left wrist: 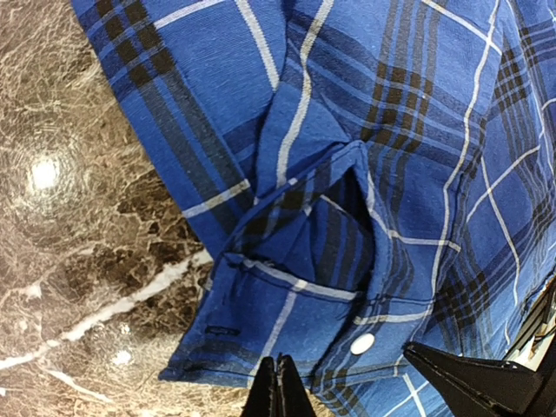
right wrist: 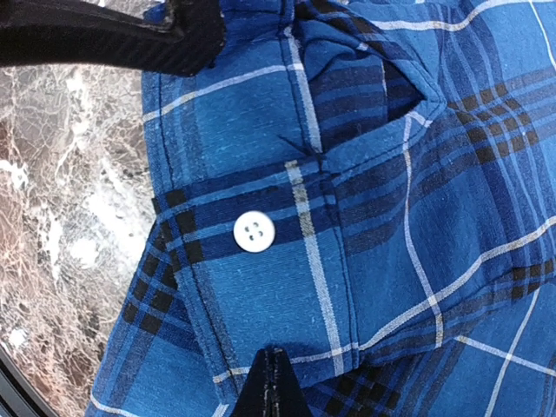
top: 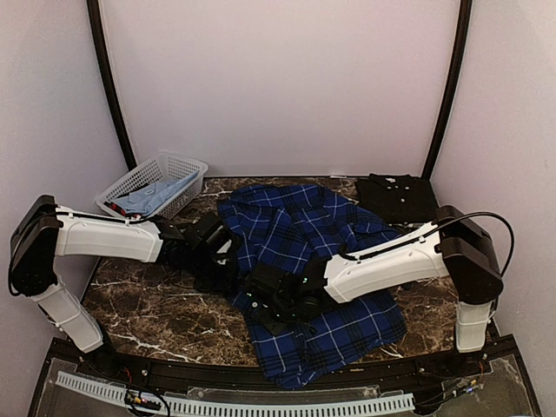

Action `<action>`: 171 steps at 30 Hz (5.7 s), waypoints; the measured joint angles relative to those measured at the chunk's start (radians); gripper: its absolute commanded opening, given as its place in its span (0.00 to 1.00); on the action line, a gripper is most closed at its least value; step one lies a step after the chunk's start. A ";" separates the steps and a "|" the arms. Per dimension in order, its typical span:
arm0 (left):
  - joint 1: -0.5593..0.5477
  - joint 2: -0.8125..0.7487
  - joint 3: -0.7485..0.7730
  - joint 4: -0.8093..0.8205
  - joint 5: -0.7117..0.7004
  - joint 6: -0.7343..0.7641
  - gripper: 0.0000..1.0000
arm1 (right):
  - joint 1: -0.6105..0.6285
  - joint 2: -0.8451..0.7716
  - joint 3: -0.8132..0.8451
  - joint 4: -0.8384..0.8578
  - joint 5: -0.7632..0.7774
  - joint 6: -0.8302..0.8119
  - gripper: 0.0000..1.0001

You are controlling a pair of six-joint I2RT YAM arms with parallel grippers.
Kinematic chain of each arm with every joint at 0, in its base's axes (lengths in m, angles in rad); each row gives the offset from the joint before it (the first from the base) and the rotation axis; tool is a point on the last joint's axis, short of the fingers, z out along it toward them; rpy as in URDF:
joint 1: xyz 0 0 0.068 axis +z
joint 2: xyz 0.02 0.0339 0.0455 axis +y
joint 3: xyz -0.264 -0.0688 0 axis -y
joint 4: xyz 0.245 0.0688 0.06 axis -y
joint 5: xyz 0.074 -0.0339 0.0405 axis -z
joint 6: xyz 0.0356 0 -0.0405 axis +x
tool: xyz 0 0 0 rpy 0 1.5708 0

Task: Fold and stack the long sleeve shirts
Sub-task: Adjust the sleeve of the 1/3-folded shirt, then move the 1/3-folded shirt to the center of the board.

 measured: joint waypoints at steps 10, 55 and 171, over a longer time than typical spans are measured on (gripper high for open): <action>0.000 0.000 0.004 -0.043 -0.021 0.003 0.15 | 0.000 0.000 0.000 -0.003 -0.020 -0.007 0.17; 0.055 0.004 -0.086 0.101 0.084 -0.037 0.00 | 0.035 0.031 0.009 -0.006 0.011 -0.048 0.33; 0.286 0.080 0.092 0.078 -0.039 -0.060 0.44 | 0.074 -0.438 -0.571 0.122 -0.298 0.077 0.07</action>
